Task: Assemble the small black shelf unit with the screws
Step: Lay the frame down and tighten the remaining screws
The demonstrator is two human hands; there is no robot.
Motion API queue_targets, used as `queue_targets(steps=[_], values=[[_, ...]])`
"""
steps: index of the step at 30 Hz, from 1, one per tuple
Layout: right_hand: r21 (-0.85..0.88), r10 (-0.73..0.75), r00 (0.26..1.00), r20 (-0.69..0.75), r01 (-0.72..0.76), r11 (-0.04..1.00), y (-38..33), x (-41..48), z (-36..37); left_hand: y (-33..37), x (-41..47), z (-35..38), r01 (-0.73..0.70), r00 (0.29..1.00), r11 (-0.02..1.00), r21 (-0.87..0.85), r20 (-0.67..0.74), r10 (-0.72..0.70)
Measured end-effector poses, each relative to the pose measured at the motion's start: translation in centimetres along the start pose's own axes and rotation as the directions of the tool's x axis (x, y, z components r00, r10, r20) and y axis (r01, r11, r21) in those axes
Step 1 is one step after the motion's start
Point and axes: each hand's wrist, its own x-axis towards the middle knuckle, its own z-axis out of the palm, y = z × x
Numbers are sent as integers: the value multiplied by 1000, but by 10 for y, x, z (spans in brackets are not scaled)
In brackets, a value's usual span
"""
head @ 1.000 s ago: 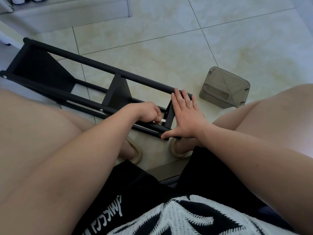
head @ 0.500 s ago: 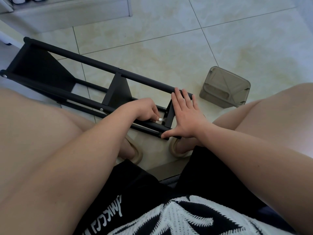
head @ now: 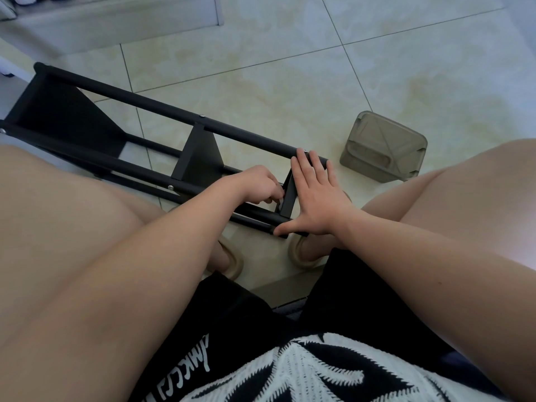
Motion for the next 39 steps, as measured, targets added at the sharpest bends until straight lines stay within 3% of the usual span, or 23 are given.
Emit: queue_targets(steps=[14, 19, 39], values=[[-1, -5, 1000, -6, 5, 1000, 0, 1, 2, 3, -1, 8, -12, 996, 990, -142, -84, 0], [-1, -4, 1000, -1, 4, 1000, 0, 1, 2, 2, -1, 8, 5, 1000, 996, -86, -18, -7], [-3, -1, 1000, 9, 1, 1000, -1, 0, -1, 2, 0, 8, 26, 1000, 998, -61, 6, -26]])
